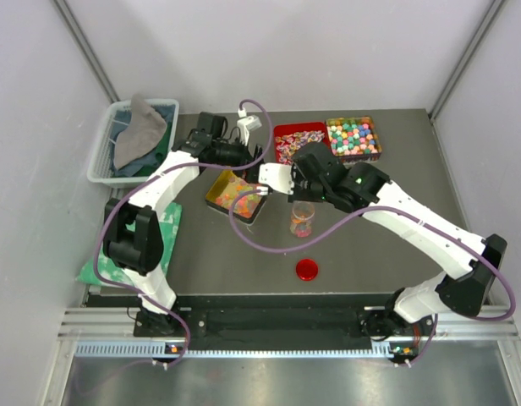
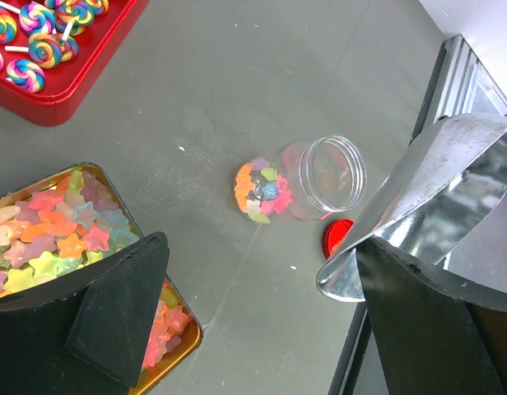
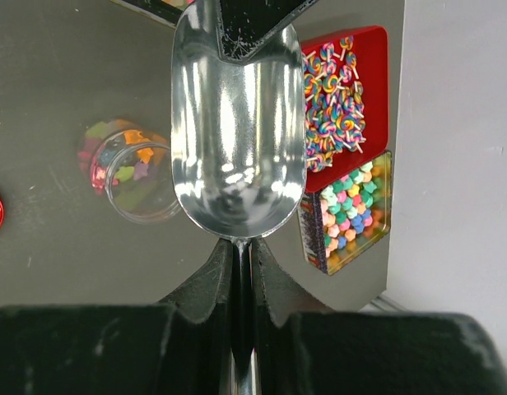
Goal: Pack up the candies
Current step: Scoop the fake candies from the storage box.
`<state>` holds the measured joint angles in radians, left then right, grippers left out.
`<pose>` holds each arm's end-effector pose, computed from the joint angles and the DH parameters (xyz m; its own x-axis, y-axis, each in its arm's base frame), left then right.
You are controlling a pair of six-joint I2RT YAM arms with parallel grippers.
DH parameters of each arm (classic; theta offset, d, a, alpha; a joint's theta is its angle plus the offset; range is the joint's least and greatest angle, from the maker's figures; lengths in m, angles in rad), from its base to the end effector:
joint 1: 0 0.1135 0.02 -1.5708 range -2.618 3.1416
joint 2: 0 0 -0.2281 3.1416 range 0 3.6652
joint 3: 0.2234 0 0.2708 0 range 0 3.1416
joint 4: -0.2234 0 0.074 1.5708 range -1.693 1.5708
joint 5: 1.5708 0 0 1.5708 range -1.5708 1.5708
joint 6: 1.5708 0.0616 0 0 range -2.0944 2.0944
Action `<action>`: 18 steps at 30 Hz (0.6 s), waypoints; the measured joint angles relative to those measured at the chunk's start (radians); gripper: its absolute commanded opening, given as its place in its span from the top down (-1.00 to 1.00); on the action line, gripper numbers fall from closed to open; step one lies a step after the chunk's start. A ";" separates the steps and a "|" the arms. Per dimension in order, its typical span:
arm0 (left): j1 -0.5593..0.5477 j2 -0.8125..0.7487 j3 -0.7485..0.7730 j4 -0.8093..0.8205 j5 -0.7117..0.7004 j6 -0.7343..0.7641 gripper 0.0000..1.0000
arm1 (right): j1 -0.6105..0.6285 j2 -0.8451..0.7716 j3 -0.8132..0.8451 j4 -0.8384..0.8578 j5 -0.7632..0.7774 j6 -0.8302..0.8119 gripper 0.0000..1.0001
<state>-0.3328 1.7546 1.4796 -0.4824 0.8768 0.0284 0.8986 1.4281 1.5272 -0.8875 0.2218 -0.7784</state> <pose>0.3763 -0.1802 0.2459 -0.6281 0.2363 -0.7413 0.7550 0.4155 -0.5073 0.2217 0.2568 0.3300 0.1537 -0.9069 -0.3924 -0.7848 0.1293 -0.6061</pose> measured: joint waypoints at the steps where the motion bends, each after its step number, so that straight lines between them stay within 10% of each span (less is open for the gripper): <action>1: 0.000 0.000 0.000 0.000 0.000 0.000 -0.98 | 0.000 0.000 0.000 0.000 -0.001 0.005 1.00; 18: 0.163 0.000 0.051 0.012 -0.054 -0.023 -0.98 | 0.002 0.000 -0.043 0.116 0.067 -0.018 1.00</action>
<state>-0.1696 1.7542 1.5303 -0.4706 0.8227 0.0059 0.9005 1.4281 1.4837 -0.7719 0.2890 -0.7959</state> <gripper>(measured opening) 0.990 0.064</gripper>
